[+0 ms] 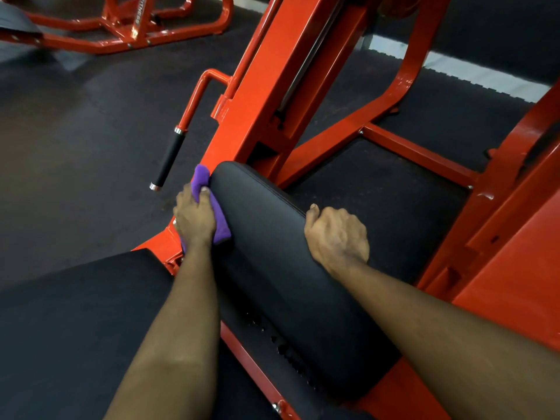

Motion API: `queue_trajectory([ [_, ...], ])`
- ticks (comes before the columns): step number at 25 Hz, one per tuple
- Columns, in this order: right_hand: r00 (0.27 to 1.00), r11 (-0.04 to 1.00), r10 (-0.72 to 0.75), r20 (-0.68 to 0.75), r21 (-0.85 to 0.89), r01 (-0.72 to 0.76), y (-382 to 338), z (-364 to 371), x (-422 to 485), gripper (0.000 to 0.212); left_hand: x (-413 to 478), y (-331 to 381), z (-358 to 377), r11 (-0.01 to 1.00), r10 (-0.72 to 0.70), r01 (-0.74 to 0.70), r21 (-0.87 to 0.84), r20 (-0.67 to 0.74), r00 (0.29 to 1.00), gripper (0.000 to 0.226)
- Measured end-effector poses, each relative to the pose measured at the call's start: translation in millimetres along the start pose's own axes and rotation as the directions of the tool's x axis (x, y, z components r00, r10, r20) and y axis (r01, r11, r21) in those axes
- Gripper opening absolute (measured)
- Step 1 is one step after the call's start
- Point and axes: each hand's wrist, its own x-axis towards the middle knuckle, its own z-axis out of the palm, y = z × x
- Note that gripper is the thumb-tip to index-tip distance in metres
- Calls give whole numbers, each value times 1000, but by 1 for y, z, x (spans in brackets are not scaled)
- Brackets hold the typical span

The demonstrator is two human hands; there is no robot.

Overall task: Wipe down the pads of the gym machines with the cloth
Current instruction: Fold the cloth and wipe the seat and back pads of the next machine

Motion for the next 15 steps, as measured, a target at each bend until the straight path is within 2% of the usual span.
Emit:
queue_trajectory([
  [4, 1000, 1000, 1, 12, 22, -2, 0, -2, -2, 67, -75, -35, 3, 943, -209, 181, -280, -76, 975, 47],
  [6, 1000, 1000, 3, 9, 30, -3, -1, -3, -3, 66, -121, -25, 7, 946, -223, 189, -263, -106, 969, 50],
  [8, 1000, 999, 8, 8, 39, -8, -1, -5, -5, 66, -141, -5, 10, 991, -73, 58, -121, -121, 990, 54],
  [10, 1000, 999, 0, 10, 35, 0, -1, -6, -4, 66, -131, 27, 11, 997, 69, -72, -29, -78, 995, 54],
  [13, 1000, 999, 2, 7, 40, -2, -1, -5, -5, 66, -97, 65, 16, 929, 349, -355, 103, 72, 934, 51],
  [15, 1000, 999, 6, 6, 35, -6, -1, -4, -3, 65, -68, 71, 18, 902, 397, -411, 134, 115, 910, 47],
])
